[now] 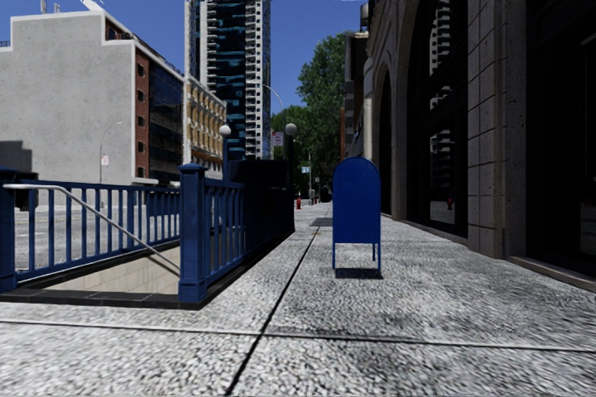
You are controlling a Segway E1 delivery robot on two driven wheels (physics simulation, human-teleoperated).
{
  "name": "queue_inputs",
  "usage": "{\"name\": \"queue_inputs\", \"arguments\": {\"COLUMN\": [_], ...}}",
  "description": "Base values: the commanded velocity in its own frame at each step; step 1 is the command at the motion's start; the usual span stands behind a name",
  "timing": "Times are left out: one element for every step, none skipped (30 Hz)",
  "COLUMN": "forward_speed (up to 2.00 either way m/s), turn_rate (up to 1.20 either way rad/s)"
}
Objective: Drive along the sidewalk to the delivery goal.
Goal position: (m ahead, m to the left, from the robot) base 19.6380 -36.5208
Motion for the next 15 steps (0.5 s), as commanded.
{"name": "queue_inputs", "arguments": {"forward_speed": [0.1,0.11,0.11,0.19,0.23,0.27,0.27,0.36,0.42,0.42,0.44,0.44,0.45,0.45,0.48], "turn_rate": [-0.54,-0.54,-0.54,-0.54,-0.54,-0.54,-0.54,-0.54,-0.54,-0.54,-0.54,-0.54,-0.54,-0.54,-0.54]}}
